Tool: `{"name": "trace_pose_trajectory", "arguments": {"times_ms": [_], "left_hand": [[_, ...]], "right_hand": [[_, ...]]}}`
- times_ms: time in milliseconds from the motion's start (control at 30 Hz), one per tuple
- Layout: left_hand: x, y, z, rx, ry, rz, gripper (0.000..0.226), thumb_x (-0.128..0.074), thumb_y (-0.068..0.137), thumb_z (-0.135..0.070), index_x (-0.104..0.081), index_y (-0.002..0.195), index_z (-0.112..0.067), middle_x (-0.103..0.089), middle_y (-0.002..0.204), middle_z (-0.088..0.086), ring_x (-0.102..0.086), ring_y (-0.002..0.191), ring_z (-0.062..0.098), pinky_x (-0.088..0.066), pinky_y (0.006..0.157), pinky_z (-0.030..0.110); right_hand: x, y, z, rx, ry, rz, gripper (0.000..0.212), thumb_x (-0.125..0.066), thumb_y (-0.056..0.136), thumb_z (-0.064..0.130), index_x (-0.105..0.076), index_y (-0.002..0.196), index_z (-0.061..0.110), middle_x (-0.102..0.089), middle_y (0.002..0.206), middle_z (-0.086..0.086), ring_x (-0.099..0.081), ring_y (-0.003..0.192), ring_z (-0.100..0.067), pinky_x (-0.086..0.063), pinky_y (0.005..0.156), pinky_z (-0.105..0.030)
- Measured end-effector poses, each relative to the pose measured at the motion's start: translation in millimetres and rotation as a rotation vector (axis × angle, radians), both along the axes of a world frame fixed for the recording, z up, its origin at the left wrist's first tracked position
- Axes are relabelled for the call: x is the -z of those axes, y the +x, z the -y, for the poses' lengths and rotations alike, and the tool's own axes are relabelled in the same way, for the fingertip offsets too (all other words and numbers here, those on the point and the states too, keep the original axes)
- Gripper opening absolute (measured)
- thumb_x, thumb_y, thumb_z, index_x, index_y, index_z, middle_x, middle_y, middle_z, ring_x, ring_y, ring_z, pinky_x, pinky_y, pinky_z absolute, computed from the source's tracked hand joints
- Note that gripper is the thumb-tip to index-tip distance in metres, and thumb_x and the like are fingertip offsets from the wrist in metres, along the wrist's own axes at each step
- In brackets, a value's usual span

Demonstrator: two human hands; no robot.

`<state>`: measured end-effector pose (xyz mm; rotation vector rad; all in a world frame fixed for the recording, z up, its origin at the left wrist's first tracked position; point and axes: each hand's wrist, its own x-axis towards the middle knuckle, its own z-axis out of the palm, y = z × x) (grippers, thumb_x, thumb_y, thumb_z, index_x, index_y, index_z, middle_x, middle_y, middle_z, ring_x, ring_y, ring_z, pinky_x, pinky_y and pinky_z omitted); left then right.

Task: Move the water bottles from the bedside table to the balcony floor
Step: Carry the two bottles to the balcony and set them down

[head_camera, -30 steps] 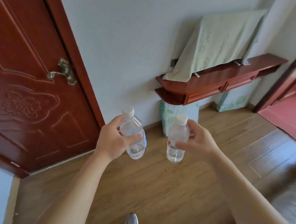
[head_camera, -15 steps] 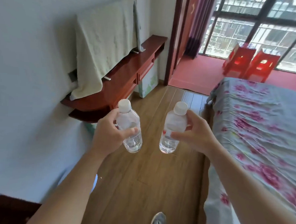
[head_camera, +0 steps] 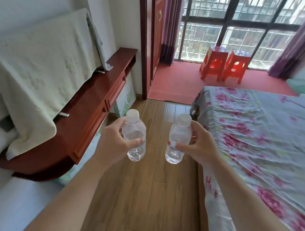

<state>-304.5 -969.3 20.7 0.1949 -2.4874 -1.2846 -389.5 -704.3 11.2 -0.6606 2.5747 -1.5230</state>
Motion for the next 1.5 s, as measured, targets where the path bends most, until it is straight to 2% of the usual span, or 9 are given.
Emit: {"name": "trace_pose_trajectory", "arguments": {"times_ms": [233, 467, 633, 800, 933, 1100, 1300, 1400, 1500], "left_hand": [[4.7, -113.4, 44.6, 0.027, 0.056, 0.016, 0.064, -0.084, 0.059, -0.048, -0.065, 0.115, -0.026, -0.071, 0.090, -0.010, -0.068, 0.076, 0.015, -0.059, 0.073, 0.037], [15.3, -250.9, 110.1, 0.093, 0.026, 0.013, 0.053, -0.091, 0.065, -0.031, -0.062, 0.110, -0.029, -0.069, 0.085, -0.007, -0.066, 0.074, 0.020, -0.057, 0.069, 0.035], [5.9, -352.5, 128.3, 0.196, 0.022, 0.022, 0.058, -0.086, 0.061, -0.041, -0.061, 0.111, -0.030, -0.069, 0.087, -0.008, -0.067, 0.075, 0.020, -0.058, 0.070, 0.036], [10.8, -448.8, 114.6, 0.267, 0.073, 0.033, 0.059, -0.083, 0.056, -0.048, -0.060, 0.109, -0.038, -0.070, 0.089, -0.013, -0.068, 0.077, 0.014, -0.059, 0.072, 0.036], [20.7, -530.5, 97.1, 0.306, 0.088, 0.051, 0.071, -0.083, 0.054, -0.049, -0.063, 0.119, -0.028, -0.072, 0.093, -0.010, -0.069, 0.077, 0.015, -0.059, 0.073, 0.037], [18.5, -637.3, 76.1, 0.284, 0.099, 0.058, 0.059, -0.086, 0.059, -0.040, -0.062, 0.112, -0.038, -0.071, 0.092, -0.014, -0.067, 0.081, 0.015, -0.058, 0.076, 0.037], [7.3, -743.5, 74.5, 0.231, 0.105, 0.042, 0.062, -0.086, 0.060, -0.041, -0.064, 0.117, -0.028, -0.071, 0.096, -0.013, -0.067, 0.084, 0.009, -0.057, 0.080, 0.038], [2.9, -796.0, 84.0, 0.217, 0.113, 0.044, 0.058, -0.085, 0.060, -0.041, -0.064, 0.114, -0.032, -0.071, 0.092, -0.014, -0.068, 0.081, 0.011, -0.058, 0.078, 0.040], [4.7, -855.4, 98.6, 0.219, 0.107, 0.034, 0.058, -0.085, 0.060, -0.042, -0.064, 0.114, -0.033, -0.072, 0.091, -0.012, -0.068, 0.081, 0.018, -0.057, 0.077, 0.042]], "right_hand": [[-0.7, -102.2, 40.6, 0.046, 0.013, 0.020, 0.071, -0.089, 0.066, 0.027, -0.054, 0.128, 0.029, -0.065, 0.108, 0.016, -0.066, 0.090, 0.002, -0.055, 0.076, -0.017], [5.4, -209.7, 100.6, 0.143, 0.003, 0.035, 0.074, -0.086, 0.060, 0.035, -0.054, 0.127, 0.031, -0.066, 0.108, 0.016, -0.068, 0.095, -0.007, -0.059, 0.084, -0.036], [2.4, -280.8, 115.2, 0.232, -0.034, 0.049, 0.075, -0.085, 0.060, 0.036, -0.054, 0.127, 0.030, -0.067, 0.108, 0.010, -0.068, 0.097, -0.012, -0.059, 0.085, -0.043], [-2.2, -353.8, 105.6, 0.305, -0.016, 0.051, 0.081, -0.084, 0.058, 0.042, -0.053, 0.131, 0.023, -0.067, 0.107, 0.011, -0.069, 0.093, -0.007, -0.061, 0.080, -0.034], [6.2, -429.7, 88.5, 0.335, 0.010, 0.029, 0.075, -0.088, 0.065, 0.030, -0.054, 0.131, 0.020, -0.066, 0.108, 0.011, -0.067, 0.091, -0.003, -0.060, 0.079, -0.030], [10.1, -541.1, 63.7, 0.362, 0.013, 0.044, 0.069, -0.086, 0.063, 0.031, -0.055, 0.124, 0.033, -0.068, 0.104, 0.017, -0.067, 0.091, 0.000, -0.058, 0.080, -0.031], [-4.3, -664.9, 64.0, 0.323, 0.014, 0.051, 0.069, -0.088, 0.062, 0.028, -0.049, 0.118, 0.044, -0.065, 0.104, 0.016, -0.065, 0.092, 0.001, -0.054, 0.076, -0.019], [-7.9, -720.8, 74.0, 0.314, 0.016, 0.056, 0.072, -0.079, 0.052, 0.047, -0.051, 0.119, 0.044, -0.065, 0.106, 0.017, -0.065, 0.094, -0.003, -0.056, 0.080, -0.027], [-6.1, -778.6, 86.8, 0.332, 0.021, 0.061, 0.072, -0.075, 0.049, 0.050, -0.052, 0.117, 0.047, -0.068, 0.102, 0.016, -0.066, 0.092, -0.006, -0.056, 0.083, -0.035]]}}
